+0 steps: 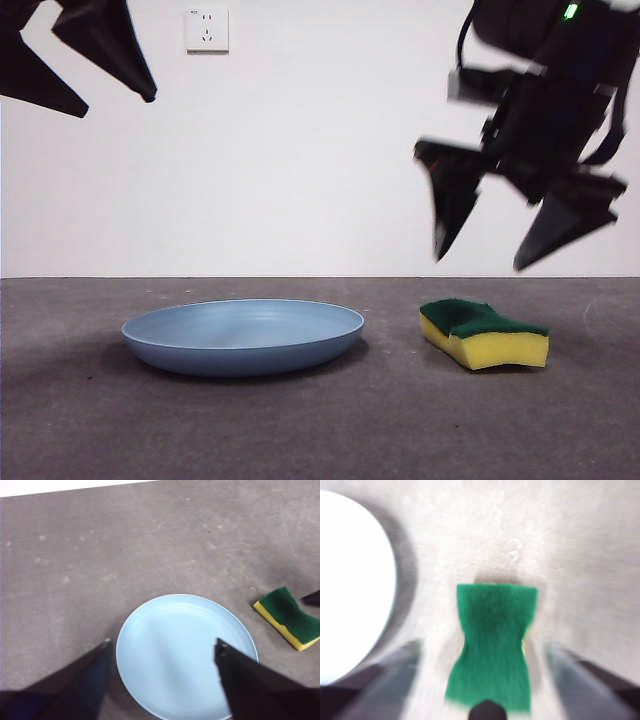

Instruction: Pick up the plate,pick up the cloth,clean the plate with the cloth

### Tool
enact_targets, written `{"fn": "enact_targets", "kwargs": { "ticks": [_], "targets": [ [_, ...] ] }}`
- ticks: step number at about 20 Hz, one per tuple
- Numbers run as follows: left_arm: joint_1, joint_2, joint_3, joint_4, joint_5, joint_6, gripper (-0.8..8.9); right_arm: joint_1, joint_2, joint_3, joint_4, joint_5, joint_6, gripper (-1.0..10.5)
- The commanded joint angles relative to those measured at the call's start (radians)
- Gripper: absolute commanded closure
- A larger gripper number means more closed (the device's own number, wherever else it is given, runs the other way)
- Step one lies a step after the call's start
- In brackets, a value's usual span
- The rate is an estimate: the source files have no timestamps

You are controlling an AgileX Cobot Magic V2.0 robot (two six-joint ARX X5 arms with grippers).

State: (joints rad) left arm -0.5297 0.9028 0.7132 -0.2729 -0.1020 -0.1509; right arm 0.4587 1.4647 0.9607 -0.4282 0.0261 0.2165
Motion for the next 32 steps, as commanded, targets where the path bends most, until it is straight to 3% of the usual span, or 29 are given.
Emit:
{"fn": "enact_targets", "kwargs": {
  "ticks": [1, 6, 10, 15, 17, 32],
  "targets": [
    [0.000, -0.002, -0.008, -0.005, -0.003, -0.002, 8.22, 0.002, -0.076, -0.006, -0.026, -0.001, -0.037, 9.6],
    [0.008, -0.003, -0.008, 0.006, -0.032, 0.005, 8.22, 0.002, -0.225, -0.017, -0.024, 0.000, -0.084, 9.6],
    [0.008, -0.039, -0.092, 0.179, -0.060, -0.007, 8.22, 0.003, -0.352, -0.160, 0.141, -0.002, -0.083, 9.6],
    [0.015, -0.118, -0.342, 0.439, -0.106, -0.017, 8.22, 0.037, -0.557, -0.414, 0.352, 0.000, -0.085, 9.6],
    [0.015, -0.130, -0.395, 0.524, -0.105, -0.045, 8.22, 0.061, -0.606, -0.464, 0.359, 0.026, -0.104, 9.5],
    [0.016, -0.148, -0.394, 0.373, -0.110, -0.033, 8.14, 0.058, -0.608, -0.464, 0.337, 0.033, -0.102, 9.5]
  ]
}}
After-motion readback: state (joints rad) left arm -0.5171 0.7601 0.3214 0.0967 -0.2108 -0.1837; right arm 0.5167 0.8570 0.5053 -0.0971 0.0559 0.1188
